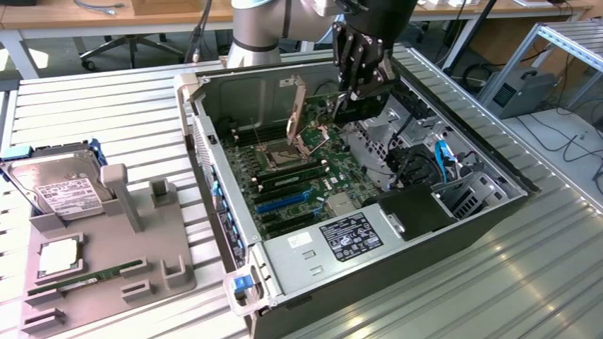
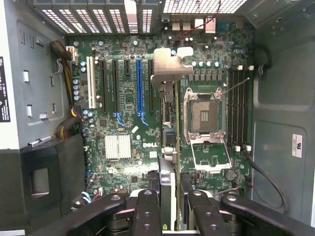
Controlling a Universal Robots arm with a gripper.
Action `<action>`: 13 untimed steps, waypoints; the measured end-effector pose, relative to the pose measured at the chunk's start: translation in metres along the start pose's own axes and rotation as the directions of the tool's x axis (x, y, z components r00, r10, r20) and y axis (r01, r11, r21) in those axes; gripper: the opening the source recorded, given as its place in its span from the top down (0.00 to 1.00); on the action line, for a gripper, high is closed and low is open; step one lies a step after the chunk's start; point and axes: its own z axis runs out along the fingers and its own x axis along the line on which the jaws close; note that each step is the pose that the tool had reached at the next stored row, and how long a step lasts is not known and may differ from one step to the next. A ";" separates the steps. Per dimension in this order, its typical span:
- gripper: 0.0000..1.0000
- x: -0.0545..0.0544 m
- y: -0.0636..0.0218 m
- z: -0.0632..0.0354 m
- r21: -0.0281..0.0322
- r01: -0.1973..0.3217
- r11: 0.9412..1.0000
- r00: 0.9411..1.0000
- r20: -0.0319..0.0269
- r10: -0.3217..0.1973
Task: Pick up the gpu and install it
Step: 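Insert the gpu into the slot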
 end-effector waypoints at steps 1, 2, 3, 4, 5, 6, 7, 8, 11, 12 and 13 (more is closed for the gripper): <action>0.73 0.000 0.0001 0.0001 0.000 0.000 1.000 1.000 0.000 0.000; 0.73 0.000 0.0002 0.0003 0.000 0.000 1.000 1.000 0.000 0.000; 0.73 0.000 0.0002 0.0005 0.000 0.000 1.000 1.000 0.000 0.000; 0.73 0.000 0.0003 0.0008 0.000 0.000 1.000 1.000 0.000 0.000; 0.73 0.000 0.0003 0.0009 0.000 0.000 1.000 1.000 0.000 0.000; 0.73 0.000 0.0004 0.0011 0.000 0.000 1.000 1.000 0.000 0.000; 0.73 0.000 0.0006 0.0015 0.000 0.000 1.000 1.000 0.000 0.000; 0.73 0.000 0.0007 0.0018 0.000 0.000 1.000 1.000 0.000 0.000; 0.73 0.000 0.0009 0.0025 0.000 0.000 1.000 1.000 0.000 0.000; 0.73 0.000 0.0009 0.0027 0.000 0.000 1.000 1.000 0.000 0.000; 0.73 0.000 0.0010 0.0029 0.000 0.000 1.000 1.000 0.000 0.000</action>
